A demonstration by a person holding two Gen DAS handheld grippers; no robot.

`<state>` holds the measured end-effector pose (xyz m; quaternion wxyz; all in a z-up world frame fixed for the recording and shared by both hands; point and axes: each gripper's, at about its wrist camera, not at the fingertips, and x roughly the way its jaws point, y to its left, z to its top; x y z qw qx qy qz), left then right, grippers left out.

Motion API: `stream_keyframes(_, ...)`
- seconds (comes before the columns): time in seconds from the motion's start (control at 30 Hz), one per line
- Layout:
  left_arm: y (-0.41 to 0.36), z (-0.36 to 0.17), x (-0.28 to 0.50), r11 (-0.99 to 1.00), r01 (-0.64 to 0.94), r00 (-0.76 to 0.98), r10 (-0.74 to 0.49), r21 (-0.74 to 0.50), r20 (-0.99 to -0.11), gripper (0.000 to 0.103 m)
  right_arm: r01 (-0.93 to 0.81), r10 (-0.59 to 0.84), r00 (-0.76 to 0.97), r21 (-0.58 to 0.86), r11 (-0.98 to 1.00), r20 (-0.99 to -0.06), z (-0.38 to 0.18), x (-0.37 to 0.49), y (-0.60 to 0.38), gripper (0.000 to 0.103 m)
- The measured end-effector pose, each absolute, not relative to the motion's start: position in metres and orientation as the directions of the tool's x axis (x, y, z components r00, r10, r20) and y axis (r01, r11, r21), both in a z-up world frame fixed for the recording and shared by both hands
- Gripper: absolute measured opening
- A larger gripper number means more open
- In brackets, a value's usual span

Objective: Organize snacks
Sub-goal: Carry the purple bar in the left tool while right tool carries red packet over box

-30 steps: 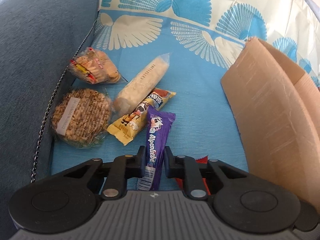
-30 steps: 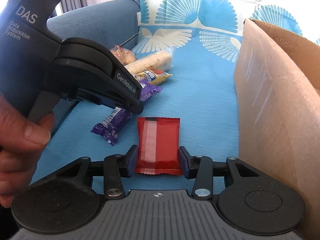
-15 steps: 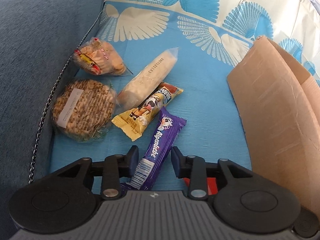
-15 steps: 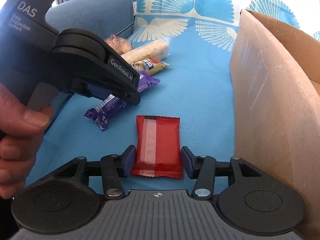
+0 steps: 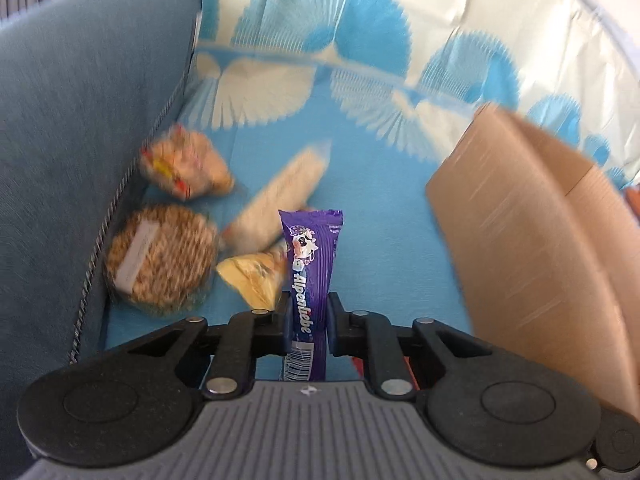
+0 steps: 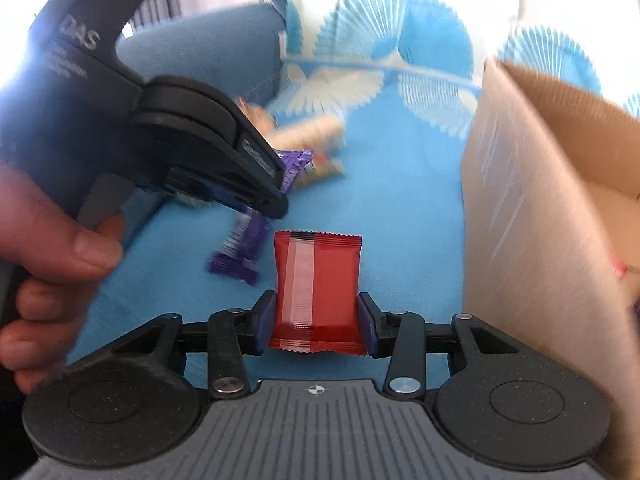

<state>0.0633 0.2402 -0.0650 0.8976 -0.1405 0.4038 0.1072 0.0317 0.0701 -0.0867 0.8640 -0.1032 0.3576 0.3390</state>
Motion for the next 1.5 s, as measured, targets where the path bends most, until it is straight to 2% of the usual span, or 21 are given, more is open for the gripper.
stream_keyframes(0.13,0.24,-0.037,0.042,0.932,-0.283,0.743,0.063,-0.227,-0.666,0.017,-0.672,0.548,0.543,0.062,0.738,-0.636,-0.062,0.016,0.06,0.044)
stream_keyframes(0.3,0.238,-0.012,0.016,0.916,-0.278,0.798,0.053,-0.289,-0.601,0.017,-0.654,0.558,0.587,0.063,0.754,-0.586,-0.034,-0.008,0.036,0.044)
stream_keyframes(0.53,0.214,0.011,-0.012,0.95,-0.184,0.833,0.014,-0.253,-0.553,0.017,-0.602,0.549,0.67,0.067,0.796,-0.499,0.01,-0.022,-0.005,0.044)
stream_keyframes(0.93,0.196,0.015,-0.023,0.968,-0.123,0.837,-0.017,-0.219,-0.547,0.018,-0.439,0.417,0.846,0.01,0.898,-0.331,0.071,0.029,-0.121,0.044)
stream_keyframes(1.07,0.197,0.014,-0.021,0.966,-0.132,0.835,-0.013,-0.223,-0.55,0.018,-0.365,0.382,0.872,0.114,0.924,-0.307,0.062,0.042,-0.164,0.044)
stream_keyframes(1.13,0.198,0.014,-0.02,0.965,-0.135,0.836,-0.011,-0.226,-0.548,0.018,-0.351,0.372,0.885,0.121,0.928,-0.28,0.062,0.042,-0.172,0.044)
stream_keyframes(1.3,0.197,0.012,-0.018,0.961,-0.153,0.834,0.002,-0.228,-0.551,0.018,-0.36,0.367,0.889,0.078,0.93,-0.275,0.057,0.04,-0.171,0.044)
stream_keyframes(1.5,0.19,0.012,-0.016,0.967,-0.155,0.827,0.015,-0.202,-0.562,0.018,-0.351,0.368,0.89,0.11,0.93,-0.268,0.055,0.041,-0.178,0.044)
